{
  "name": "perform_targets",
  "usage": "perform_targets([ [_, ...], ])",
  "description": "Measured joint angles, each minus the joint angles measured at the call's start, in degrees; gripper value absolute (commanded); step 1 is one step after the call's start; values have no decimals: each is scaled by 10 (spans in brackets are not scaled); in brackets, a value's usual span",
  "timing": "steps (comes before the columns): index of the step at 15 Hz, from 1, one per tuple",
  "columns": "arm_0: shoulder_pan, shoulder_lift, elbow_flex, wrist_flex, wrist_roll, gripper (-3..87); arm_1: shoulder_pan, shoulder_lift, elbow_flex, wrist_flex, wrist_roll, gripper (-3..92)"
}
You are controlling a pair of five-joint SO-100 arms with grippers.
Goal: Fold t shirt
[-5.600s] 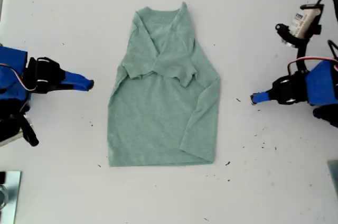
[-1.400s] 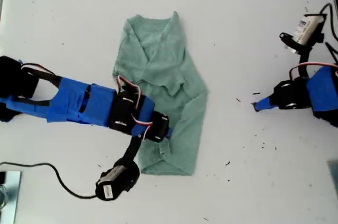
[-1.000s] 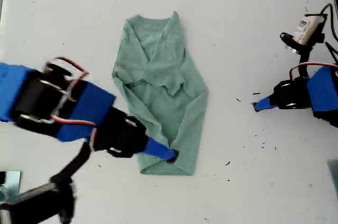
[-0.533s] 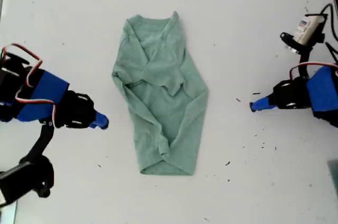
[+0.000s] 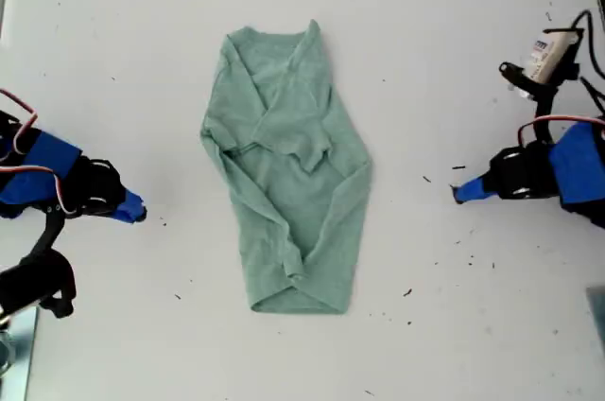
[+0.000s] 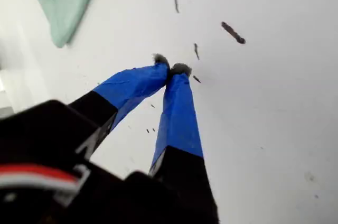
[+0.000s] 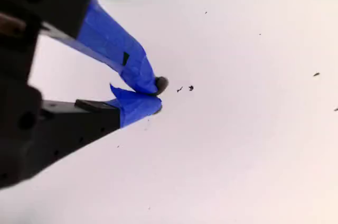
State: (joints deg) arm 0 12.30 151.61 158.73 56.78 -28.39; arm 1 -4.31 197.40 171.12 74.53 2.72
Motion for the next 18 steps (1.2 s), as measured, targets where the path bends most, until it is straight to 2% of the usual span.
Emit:
perform_targets([
  [1, 0, -63, -84, 42, 9, -3, -2, -71, -64, -10, -4, 20],
  [3, 0, -235, -312, 137, 58, -3, -14, -351, -294, -14, -47, 17],
  [4, 0, -325, -439, 167, 88, 37, -27, -489, -432, -9, -66, 177],
  [5, 0, -408, -558, 194, 124, 184, -40, -620, -565, 14, -77, 319],
  [6, 9, -484, -664, 217, 156, 230, -54, -741, -695, 41, -87, 422],
  [8, 32, -578, -797, 248, 176, 283, -73, -940, -930, 116, -107, 419],
  [9, 34, -596, -818, 253, 182, 282, -78, -1011, -1015, 139, -109, 411],
  [18, 23, -856, -889, 214, 236, 287, -98, -1302, -1129, 135, -62, 380],
])
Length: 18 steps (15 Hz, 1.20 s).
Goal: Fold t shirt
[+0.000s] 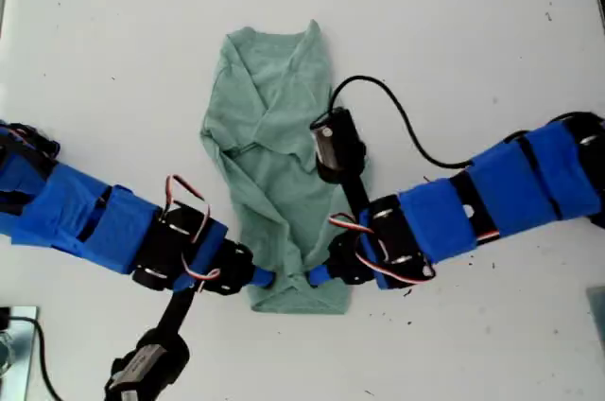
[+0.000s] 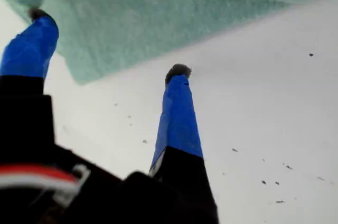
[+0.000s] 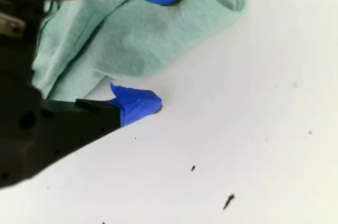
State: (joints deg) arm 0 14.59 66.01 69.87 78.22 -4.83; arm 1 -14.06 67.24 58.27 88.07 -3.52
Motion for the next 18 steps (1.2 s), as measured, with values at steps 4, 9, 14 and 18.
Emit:
perform_targets([
  [4, -25, -96, -99, 1, 16, 74, -1, -71, -43, -4, 2, 145],
  [9, -26, -136, -125, -8, 37, -2, -19, -113, -63, -31, 6, 25],
  [14, 37, -53, -114, -42, 62, -2, -68, 36, -14, -28, -12, 25],
  [18, 89, 43, -114, -99, 91, -2, -83, 156, 35, -93, -68, 25],
])
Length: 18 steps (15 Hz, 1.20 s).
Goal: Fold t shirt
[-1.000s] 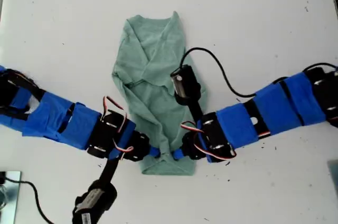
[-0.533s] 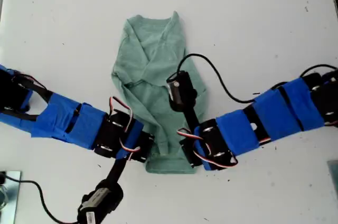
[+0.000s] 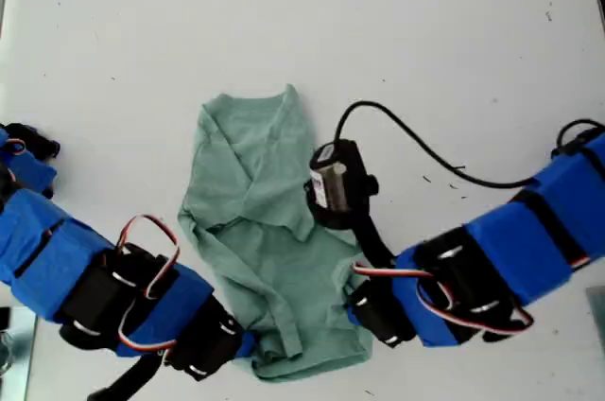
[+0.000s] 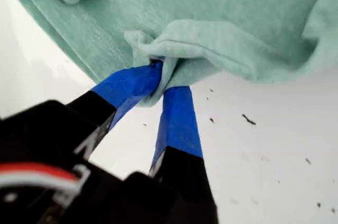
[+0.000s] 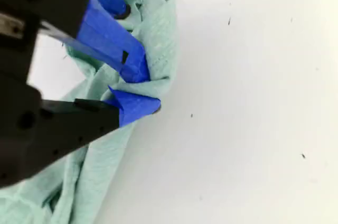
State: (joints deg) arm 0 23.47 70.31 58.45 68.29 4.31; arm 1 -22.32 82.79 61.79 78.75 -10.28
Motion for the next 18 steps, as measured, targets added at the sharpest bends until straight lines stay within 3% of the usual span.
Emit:
perform_targets([
  [3, -33, 34, 11, 12, 31, -2, 97, 119, 125, -63, -83, 25],
  [6, -113, 134, 93, 32, 11, -2, 241, 183, 247, -207, -180, 25],
  [8, -185, 235, 229, -3, 9, -2, 311, 178, 261, -267, -218, 25],
  [9, -212, 294, 309, -39, 9, -1, 332, 160, 259, -291, -231, 53],
  [10, -230, 357, 391, -77, 8, 83, 344, 132, 251, -308, -238, 231],
  [12, -257, 491, 531, -119, 4, 280, 345, 83, 204, -316, -258, 235],
  [16, -322, 751, 700, -94, -55, 266, 360, 152, 180, -330, -279, 215],
  [18, -335, 843, 774, -91, -69, 255, 388, 308, 317, -348, -257, 215],
])
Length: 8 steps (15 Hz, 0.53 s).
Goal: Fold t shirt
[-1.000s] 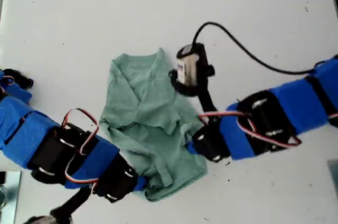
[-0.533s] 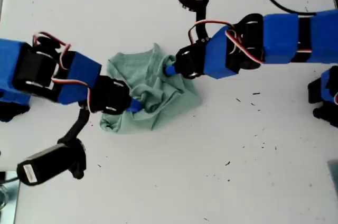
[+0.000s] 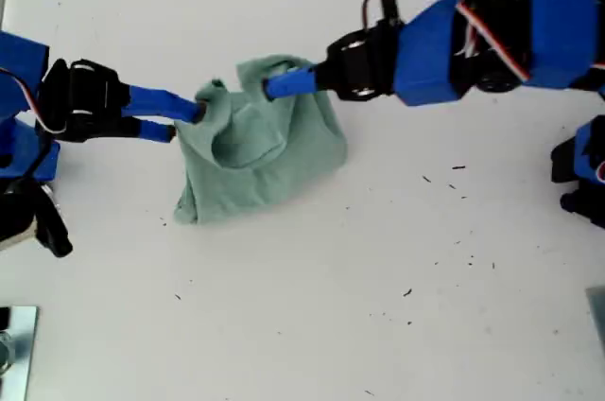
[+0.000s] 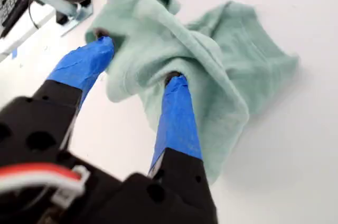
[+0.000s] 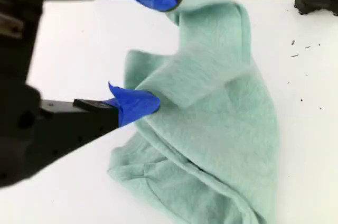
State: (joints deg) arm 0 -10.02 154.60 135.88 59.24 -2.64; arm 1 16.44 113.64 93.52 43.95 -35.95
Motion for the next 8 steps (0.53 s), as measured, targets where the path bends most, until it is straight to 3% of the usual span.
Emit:
perform_targets([
  [4, 5, 199, 169, 4, -63, 233, 29, 450, 431, -25, 67, 215],
  [7, 41, 359, 300, 7, -117, 206, -5, 787, 632, 77, 114, 218],
  [8, 60, 374, 324, 3, -122, 134, -11, 837, 659, 106, 122, 218],
])
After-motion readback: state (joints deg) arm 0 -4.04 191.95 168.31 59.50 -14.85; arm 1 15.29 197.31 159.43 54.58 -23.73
